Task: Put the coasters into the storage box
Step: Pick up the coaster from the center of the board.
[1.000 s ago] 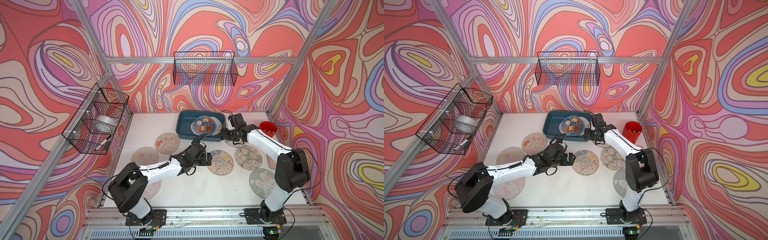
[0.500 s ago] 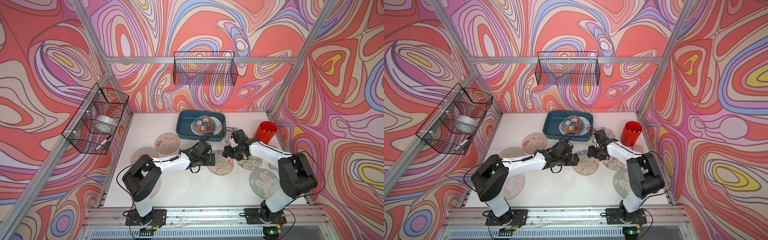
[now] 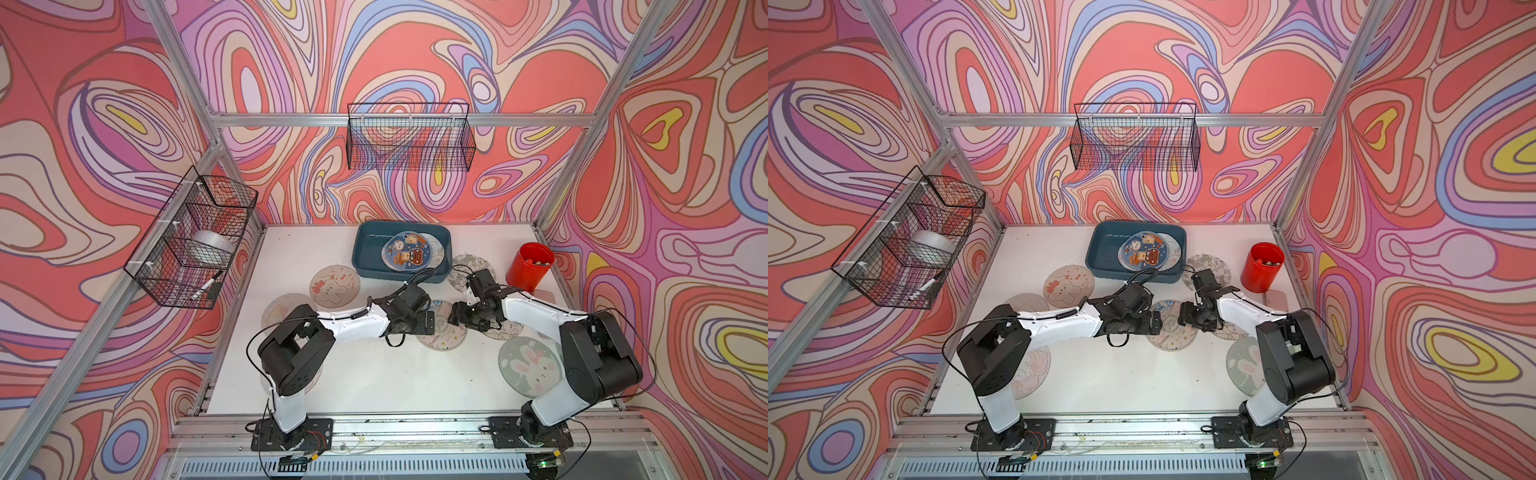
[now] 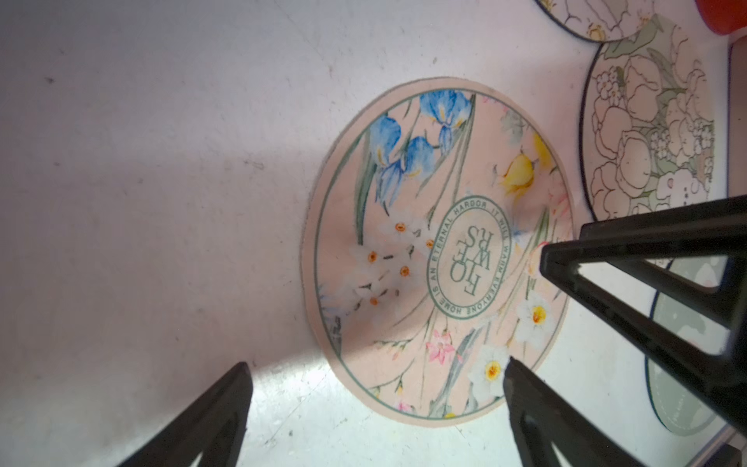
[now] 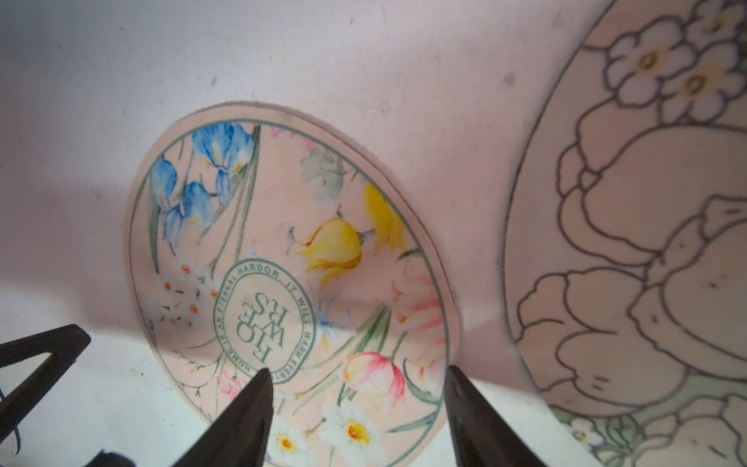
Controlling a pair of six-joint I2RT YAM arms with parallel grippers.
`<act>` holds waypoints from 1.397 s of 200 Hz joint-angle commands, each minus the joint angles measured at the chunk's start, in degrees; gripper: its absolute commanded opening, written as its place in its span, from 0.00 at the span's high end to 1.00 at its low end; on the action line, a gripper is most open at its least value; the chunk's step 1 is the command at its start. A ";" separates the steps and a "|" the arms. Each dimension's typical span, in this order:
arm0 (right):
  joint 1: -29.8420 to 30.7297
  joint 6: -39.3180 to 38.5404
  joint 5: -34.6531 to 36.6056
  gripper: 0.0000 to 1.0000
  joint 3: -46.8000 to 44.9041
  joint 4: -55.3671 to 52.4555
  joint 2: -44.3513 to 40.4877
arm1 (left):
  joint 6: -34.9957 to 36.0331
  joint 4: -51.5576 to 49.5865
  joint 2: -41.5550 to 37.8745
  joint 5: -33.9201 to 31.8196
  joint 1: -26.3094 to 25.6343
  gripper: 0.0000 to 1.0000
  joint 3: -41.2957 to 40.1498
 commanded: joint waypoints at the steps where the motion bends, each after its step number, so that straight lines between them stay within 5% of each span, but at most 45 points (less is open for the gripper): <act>1: -0.49 0.74 0.36 0.32 -0.95 -0.53 -1.38 | -0.35 -2.07 1.54 0.54 -0.24 0.02 1.66; 55: -0.56 1.46 2.93 0.32 -1.99 -1.48 -2.22 | -0.26 -1.29 2.61 1.31 -0.30 0.02 2.11; 131: -0.54 2.20 -3.97 0.36 -2.03 3.10 1.05 | -0.35 2.69 3.76 3.56 -0.31 0.03 1.94; 229: -0.45 5.21 -9.83 0.57 -2.19 10.22 5.83 | -0.75 4.71 5.93 5.36 -0.32 0.04 2.53; 279: -0.50 3.93 3.66 0.51 -0.41 0.03 2.84 | -0.44 4.24 5.71 4.59 -0.36 0.04 2.29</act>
